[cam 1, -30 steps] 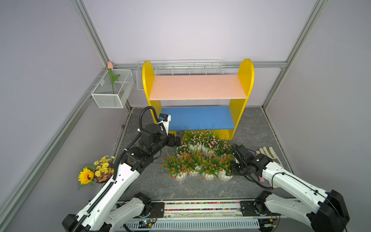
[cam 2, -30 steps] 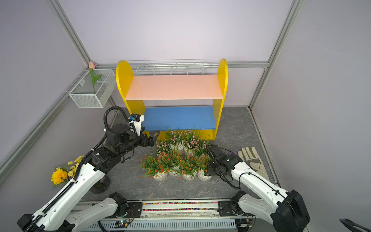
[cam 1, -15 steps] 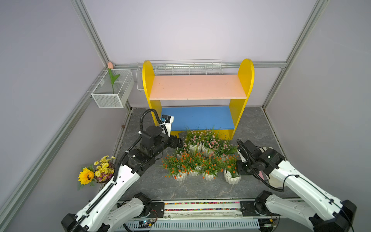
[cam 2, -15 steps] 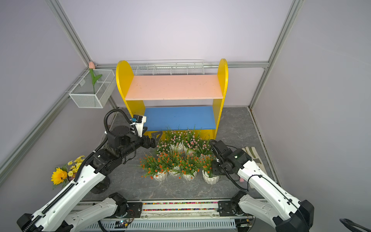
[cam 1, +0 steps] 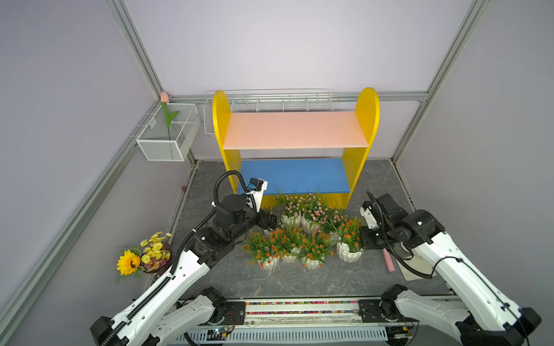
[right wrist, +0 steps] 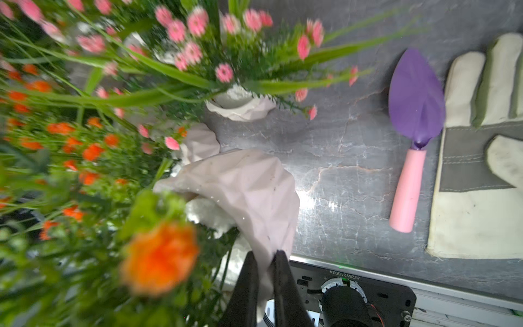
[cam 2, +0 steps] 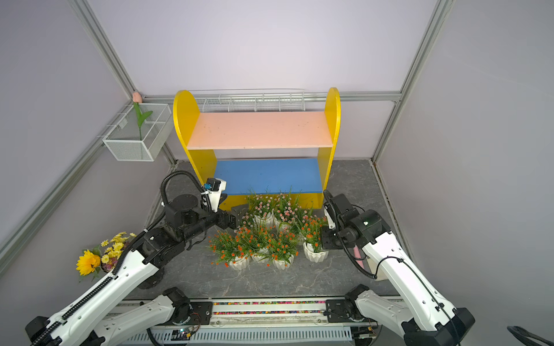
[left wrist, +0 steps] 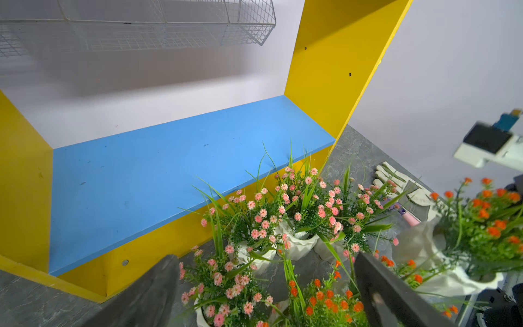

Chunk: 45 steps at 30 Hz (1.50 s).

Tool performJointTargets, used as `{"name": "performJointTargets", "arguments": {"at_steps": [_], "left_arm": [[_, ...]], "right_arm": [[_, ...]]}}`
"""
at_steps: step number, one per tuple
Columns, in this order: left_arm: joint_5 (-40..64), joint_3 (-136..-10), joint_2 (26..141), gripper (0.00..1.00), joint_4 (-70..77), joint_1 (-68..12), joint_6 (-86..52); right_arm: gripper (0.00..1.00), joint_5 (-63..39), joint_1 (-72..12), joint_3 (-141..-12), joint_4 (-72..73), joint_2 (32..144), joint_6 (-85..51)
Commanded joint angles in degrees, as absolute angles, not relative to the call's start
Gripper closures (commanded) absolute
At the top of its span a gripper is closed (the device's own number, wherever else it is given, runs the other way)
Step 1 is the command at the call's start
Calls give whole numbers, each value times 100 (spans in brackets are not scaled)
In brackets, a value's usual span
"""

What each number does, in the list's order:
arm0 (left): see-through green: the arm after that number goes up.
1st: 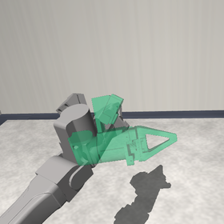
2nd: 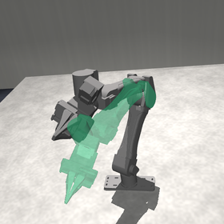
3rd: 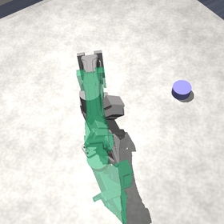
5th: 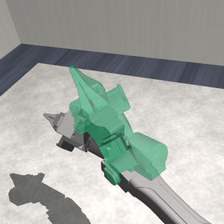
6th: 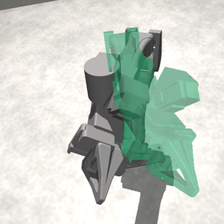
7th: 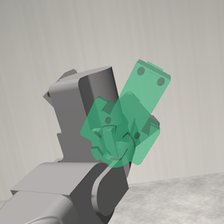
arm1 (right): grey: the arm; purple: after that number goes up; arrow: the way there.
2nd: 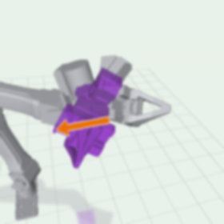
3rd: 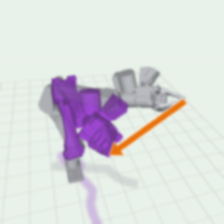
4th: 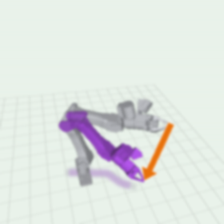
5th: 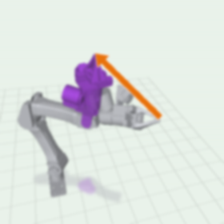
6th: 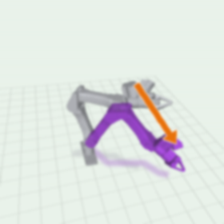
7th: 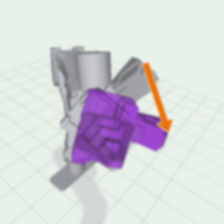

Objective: Place the baby's breath potted plants on the rack by color
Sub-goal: Pick up the baby's breath potted plant from the center of the board.

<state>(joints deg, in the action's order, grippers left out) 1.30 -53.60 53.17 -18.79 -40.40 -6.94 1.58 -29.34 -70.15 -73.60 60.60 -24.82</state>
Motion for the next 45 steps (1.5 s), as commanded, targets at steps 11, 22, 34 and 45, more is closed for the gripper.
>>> {"name": "performJointTargets", "arguments": {"at_steps": [11, 22, 34, 45], "left_arm": [[-329, -5100, 5157, 1, -1162, -4975, -359], [-414, -5008, 5517, 1, -205, -5547, -115], [-326, -4891, 6154, 1, 912, -5848, 143], [-722, -5135, 6779, 1, 1254, -6107, 394]], "right_arm": [[89, -99, -2714, -9552, -7849, 7319, -1506], [89, -822, -2732, -10982, -7760, 8387, -1275], [90, -1094, -2909, -11629, -7693, 8871, -1218], [90, -1143, -3186, -12154, -7804, 9291, -1178]]}}
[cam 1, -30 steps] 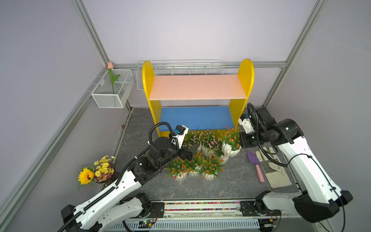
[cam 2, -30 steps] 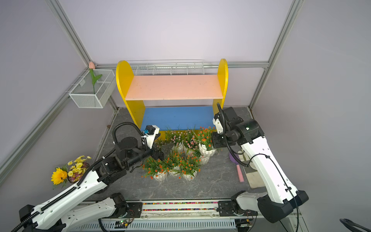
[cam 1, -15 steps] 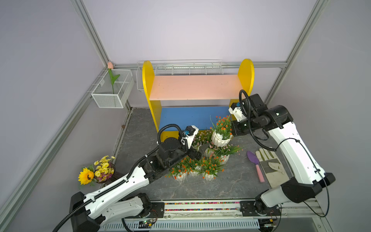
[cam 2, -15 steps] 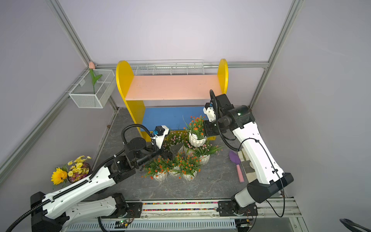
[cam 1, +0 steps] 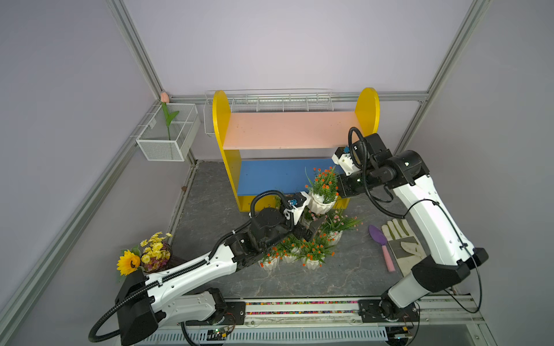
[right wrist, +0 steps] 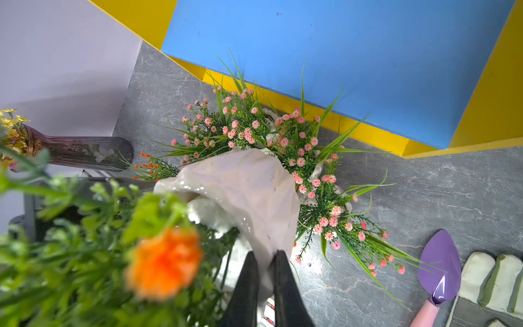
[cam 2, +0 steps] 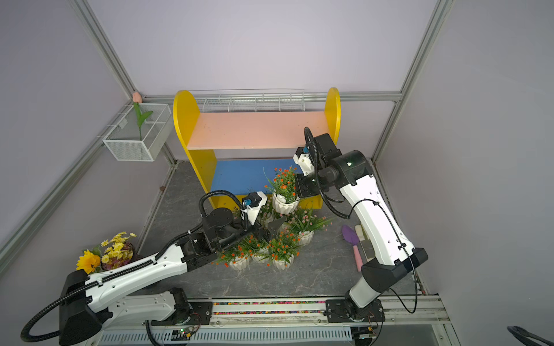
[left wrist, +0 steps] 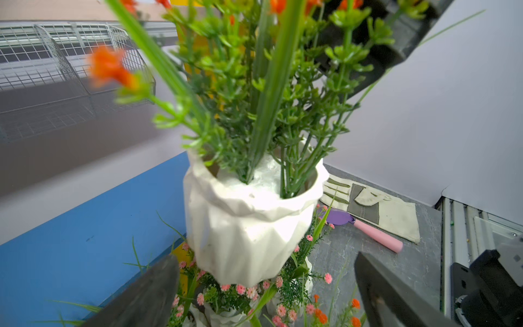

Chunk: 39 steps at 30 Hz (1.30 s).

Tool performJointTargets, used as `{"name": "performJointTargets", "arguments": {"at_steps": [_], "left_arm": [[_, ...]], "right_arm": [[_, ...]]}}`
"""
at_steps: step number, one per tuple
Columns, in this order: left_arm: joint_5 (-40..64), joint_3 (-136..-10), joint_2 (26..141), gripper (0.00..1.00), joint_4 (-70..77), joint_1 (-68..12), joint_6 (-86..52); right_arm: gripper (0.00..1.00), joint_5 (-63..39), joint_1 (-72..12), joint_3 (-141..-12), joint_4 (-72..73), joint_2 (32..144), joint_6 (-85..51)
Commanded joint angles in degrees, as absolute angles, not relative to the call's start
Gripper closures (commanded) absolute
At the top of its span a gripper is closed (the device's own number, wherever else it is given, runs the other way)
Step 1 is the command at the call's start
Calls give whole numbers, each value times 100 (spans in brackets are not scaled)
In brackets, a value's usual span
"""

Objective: Place the baby's breath potted plants on the rack by color
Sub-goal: Pick up the baby's breath potted plant from the center of the board.

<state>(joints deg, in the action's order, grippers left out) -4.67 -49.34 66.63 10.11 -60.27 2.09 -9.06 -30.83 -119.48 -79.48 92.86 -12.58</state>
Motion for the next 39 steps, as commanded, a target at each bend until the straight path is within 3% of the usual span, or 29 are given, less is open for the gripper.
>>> {"name": "performJointTargets", "arguments": {"at_steps": [1, 16, 39], "left_arm": [[-827, -5141, 6833, 1, 1304, -6134, 403], [-2342, -5191, 7340, 1, 1926, -6432, 545], [-3543, -5116, 7694, 1, 2696, -6532, 587]], "right_arm": [[90, -1157, -3227, -12172, -7820, 9314, -1182], [90, -1226, -3580, -12190, -7855, 9391, -1290], [90, -1507, -3809, -11549, -7492, 9151, -1672]]}}
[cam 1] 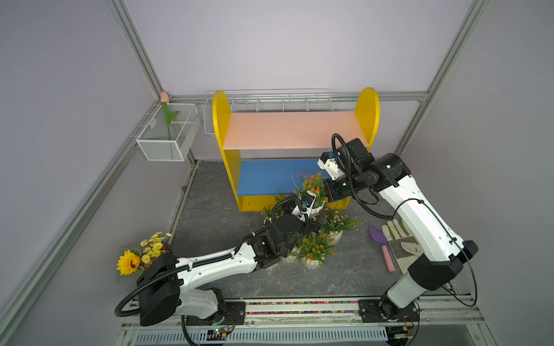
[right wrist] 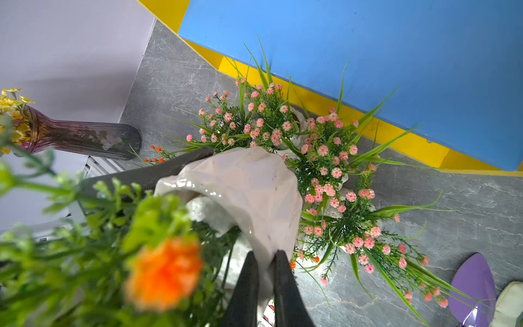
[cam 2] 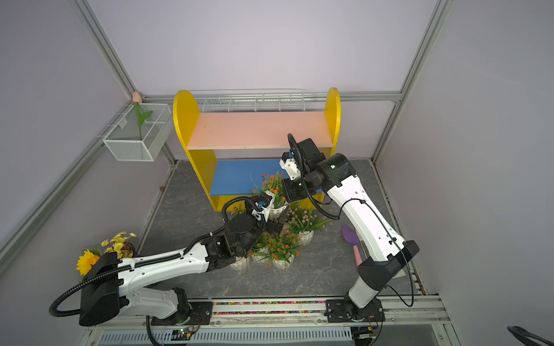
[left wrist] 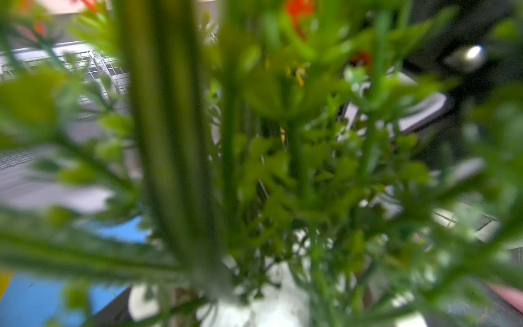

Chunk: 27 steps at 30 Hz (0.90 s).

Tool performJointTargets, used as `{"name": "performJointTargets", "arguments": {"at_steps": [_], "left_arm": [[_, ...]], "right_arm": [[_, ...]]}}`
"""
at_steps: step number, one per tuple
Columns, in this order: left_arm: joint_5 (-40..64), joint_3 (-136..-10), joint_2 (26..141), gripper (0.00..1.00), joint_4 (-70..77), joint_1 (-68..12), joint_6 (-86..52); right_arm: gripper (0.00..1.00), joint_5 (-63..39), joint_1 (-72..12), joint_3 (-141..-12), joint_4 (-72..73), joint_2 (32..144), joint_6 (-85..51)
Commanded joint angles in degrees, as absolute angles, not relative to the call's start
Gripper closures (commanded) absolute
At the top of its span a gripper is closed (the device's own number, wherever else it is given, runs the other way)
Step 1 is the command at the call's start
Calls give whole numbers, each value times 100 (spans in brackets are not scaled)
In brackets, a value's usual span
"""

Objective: Place the baby's breath potted plants on the rack by color
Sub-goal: Pick up the baby's breath potted plant from the center of the board.

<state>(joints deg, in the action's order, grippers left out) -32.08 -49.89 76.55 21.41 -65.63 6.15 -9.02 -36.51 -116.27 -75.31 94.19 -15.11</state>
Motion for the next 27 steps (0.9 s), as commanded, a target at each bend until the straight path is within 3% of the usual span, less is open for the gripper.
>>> {"name": "performJointTargets", "arguments": {"at_steps": [1, 7, 13, 20, 27], "left_arm": [[-3570, -5119, 7703, 1, 2719, -6539, 578], [-3599, -5129, 7748, 0, 2778, -6542, 603], [-3540, -5142, 7759, 7, 2592, -6535, 594], [-3393, -5155, 7723, 33, 2343, -6539, 593], [-3141, -5243, 7692, 53, 1989, -6544, 660]], "right_arm": [[90, -1524, -3822, -11528, -7481, 9130, -1683], [91, -1531, -3834, -11332, -7375, 9014, -1731], [91, -1442, -3826, -11294, -7354, 9002, -1706], [91, -1439, -3749, -11198, -7224, 8976, -1706], [87, -1353, -3649, -11037, -7071, 8887, -1710]]}}
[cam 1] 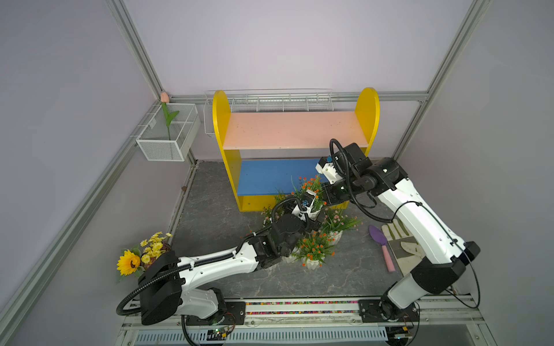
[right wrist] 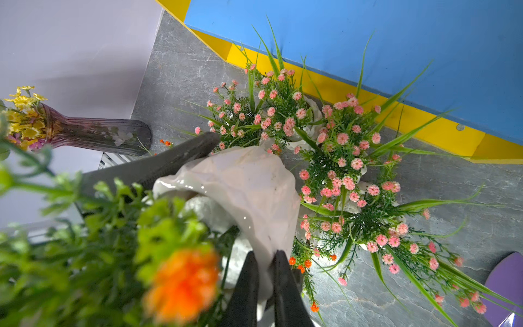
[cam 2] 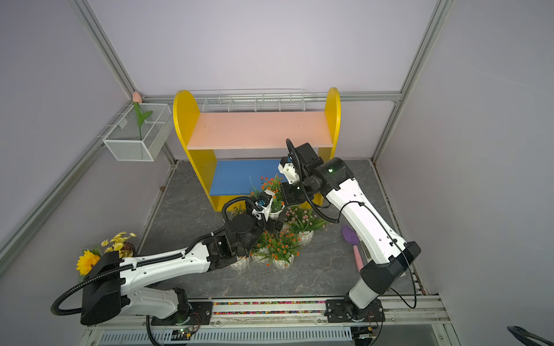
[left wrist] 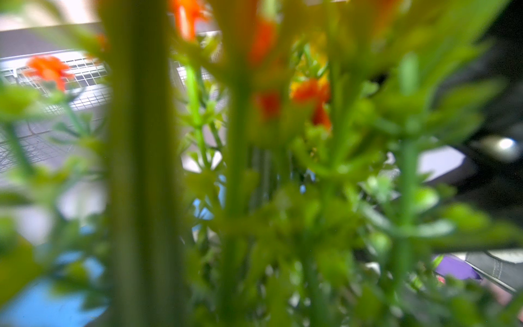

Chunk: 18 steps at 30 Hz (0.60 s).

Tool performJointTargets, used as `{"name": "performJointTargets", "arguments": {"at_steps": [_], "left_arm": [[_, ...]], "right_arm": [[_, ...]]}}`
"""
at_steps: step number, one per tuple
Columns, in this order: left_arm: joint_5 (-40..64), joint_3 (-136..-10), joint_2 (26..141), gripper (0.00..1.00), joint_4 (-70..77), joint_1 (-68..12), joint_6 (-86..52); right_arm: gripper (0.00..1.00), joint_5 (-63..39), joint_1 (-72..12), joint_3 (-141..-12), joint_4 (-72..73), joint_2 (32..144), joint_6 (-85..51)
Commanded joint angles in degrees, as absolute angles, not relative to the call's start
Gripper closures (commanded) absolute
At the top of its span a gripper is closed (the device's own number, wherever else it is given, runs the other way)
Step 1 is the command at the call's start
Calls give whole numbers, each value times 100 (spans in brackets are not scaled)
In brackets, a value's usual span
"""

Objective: Place the baby's breath potted plants on the rack by color
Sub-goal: Pick up the baby's breath potted plant from the center of the board.

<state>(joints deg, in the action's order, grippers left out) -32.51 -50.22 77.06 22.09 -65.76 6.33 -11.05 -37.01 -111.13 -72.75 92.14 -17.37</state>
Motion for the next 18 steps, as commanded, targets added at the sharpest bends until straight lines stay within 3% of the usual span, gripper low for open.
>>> {"name": "performJointTargets", "arguments": {"at_steps": [1, 11, 18], "left_arm": [[-3121, -5262, 7692, 55, 1940, -6542, 666], [-3272, -5337, 7703, 65, 1870, -6542, 510], [-3385, -5417, 7661, 68, 1793, -6526, 519]], "right_arm": [[86, -1360, -3623, -11010, -7050, 8878, -1709], [75, -1495, -3430, -10897, -6857, 8864, -1696], [74, -1415, -3141, -10808, -6914, 8637, -1657]]}}
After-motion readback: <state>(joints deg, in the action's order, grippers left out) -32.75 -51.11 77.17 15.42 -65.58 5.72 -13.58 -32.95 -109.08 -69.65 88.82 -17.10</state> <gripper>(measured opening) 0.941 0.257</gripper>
